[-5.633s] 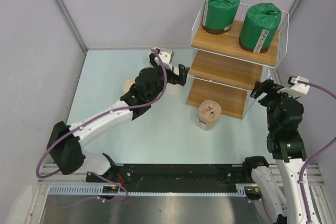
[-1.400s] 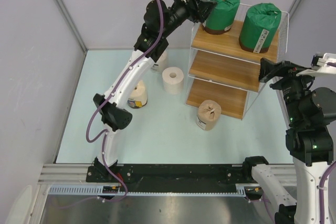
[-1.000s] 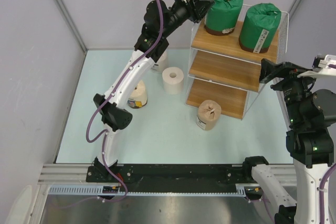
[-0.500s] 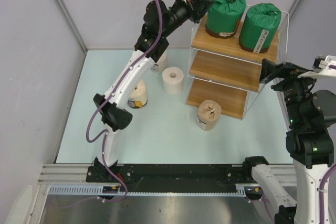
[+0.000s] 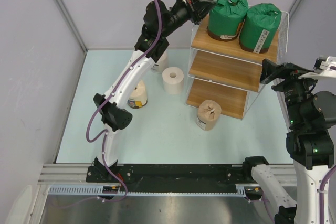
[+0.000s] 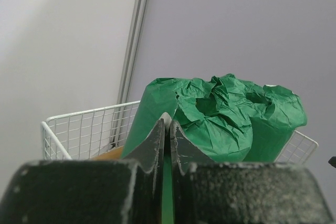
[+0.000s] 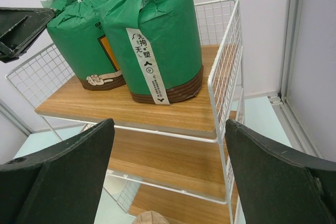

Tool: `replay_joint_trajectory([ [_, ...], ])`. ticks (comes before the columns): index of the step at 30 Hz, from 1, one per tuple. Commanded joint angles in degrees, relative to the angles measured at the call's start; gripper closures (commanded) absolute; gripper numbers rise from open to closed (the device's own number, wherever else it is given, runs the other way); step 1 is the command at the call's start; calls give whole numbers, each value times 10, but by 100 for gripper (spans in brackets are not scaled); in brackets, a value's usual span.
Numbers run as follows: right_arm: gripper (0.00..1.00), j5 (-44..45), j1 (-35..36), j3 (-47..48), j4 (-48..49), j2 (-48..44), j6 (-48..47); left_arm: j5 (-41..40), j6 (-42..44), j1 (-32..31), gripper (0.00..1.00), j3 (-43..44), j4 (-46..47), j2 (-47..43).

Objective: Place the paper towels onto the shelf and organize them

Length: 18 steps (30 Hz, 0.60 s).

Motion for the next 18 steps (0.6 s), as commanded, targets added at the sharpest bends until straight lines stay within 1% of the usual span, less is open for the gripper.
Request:
replay_joint_trajectory([
  [1, 9, 4, -1, 0, 2, -6, 0, 36, -23, -4, 96, -2, 6, -40],
  [9, 9, 5, -1, -1, 3, -7, 3, 46, -24, -4, 97, -34, 1, -64],
  [11, 9, 5, -1, -1, 2, -6, 5, 47, -22, -4, 78, -41, 5, -68],
  [12, 9, 4, -2, -1, 2, -6, 5, 46, -21, -4, 73, -45, 6, -71],
  [14, 9, 5, -1, -2, 1, -7, 5, 43, -20, -3, 51, -49, 7, -76],
  [16, 9, 5, -1, -2, 1, -9, 4, 41, -20, -3, 37, -55, 10, -80],
  [18, 9, 6, -2, -2, 2, -9, 3, 42, -26, -1, 28, -62, 21, -83],
])
